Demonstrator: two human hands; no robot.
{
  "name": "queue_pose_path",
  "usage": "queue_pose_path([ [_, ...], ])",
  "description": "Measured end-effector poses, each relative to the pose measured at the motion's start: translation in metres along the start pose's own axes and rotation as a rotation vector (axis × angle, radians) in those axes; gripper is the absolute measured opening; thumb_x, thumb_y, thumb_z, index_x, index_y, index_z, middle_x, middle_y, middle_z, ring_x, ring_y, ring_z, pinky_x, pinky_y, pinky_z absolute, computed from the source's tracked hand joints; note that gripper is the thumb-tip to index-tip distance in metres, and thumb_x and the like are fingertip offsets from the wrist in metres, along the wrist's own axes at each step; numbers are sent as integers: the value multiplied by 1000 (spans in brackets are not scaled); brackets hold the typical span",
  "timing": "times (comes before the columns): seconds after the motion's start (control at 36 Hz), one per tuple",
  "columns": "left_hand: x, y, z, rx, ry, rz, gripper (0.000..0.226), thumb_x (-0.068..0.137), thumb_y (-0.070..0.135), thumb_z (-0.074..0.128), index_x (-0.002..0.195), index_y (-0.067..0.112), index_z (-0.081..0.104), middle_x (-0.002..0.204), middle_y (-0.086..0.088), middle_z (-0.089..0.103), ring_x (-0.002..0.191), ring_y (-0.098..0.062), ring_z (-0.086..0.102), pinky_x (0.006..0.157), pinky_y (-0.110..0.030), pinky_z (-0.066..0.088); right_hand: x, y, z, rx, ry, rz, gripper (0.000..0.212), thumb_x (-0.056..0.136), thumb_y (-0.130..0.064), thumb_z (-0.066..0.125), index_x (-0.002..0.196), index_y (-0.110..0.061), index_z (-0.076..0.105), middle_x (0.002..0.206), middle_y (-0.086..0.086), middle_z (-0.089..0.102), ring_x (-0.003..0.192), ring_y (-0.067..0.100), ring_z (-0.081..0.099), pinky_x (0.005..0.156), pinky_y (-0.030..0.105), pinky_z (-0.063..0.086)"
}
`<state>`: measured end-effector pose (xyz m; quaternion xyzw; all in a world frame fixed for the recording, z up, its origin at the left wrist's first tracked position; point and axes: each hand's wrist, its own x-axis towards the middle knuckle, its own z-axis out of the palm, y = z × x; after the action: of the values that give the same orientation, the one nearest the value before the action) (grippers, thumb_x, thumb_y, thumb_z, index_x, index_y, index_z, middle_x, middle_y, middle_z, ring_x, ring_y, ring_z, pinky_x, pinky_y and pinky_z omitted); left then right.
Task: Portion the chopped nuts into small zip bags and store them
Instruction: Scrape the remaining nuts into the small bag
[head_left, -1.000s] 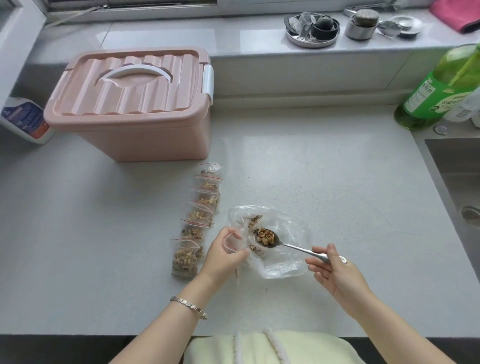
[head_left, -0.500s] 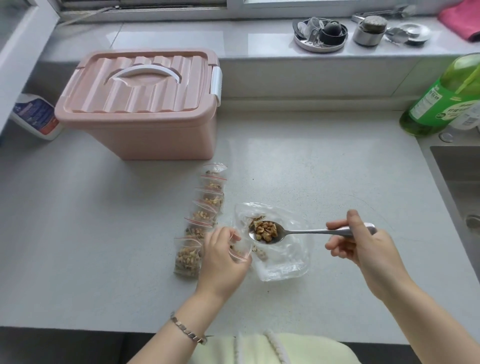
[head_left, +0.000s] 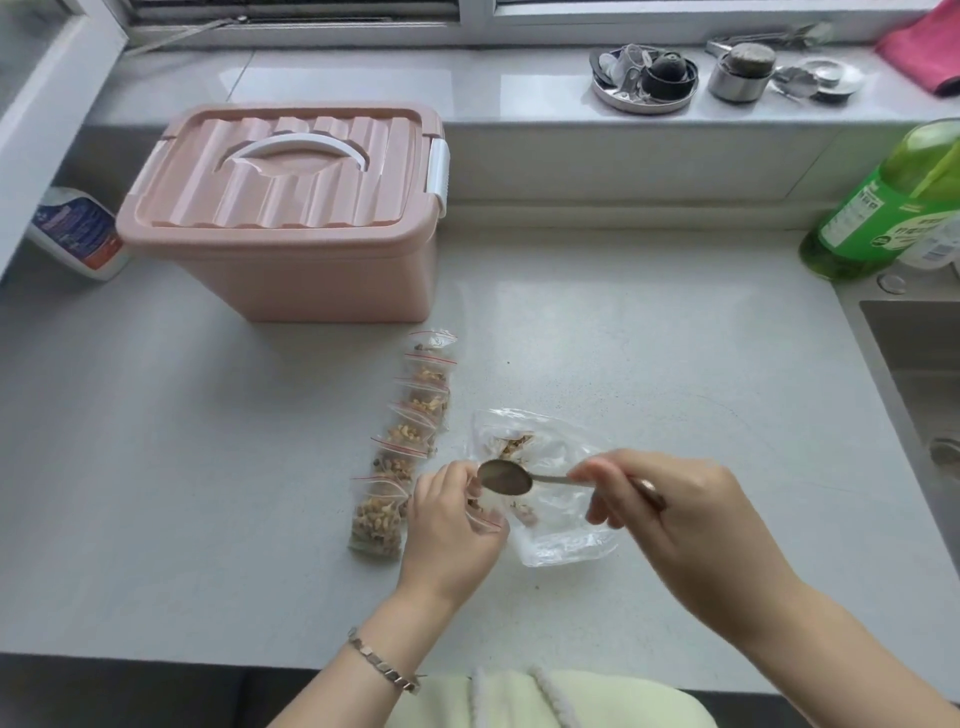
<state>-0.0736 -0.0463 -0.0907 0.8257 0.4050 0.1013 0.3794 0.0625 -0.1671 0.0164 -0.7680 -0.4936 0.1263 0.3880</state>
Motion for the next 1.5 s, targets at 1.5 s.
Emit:
queue_pose_path([
  [1.5, 12, -15, 12, -522, -185, -259, 31, 74, 13, 74, 75, 15, 43, 87, 4, 58, 81, -15, 57, 72, -26, 48, -61, 91, 67, 1104, 258, 1154, 37, 98, -33, 35, 91, -7, 60, 63, 5, 69, 58, 12, 61, 51, 16, 52],
])
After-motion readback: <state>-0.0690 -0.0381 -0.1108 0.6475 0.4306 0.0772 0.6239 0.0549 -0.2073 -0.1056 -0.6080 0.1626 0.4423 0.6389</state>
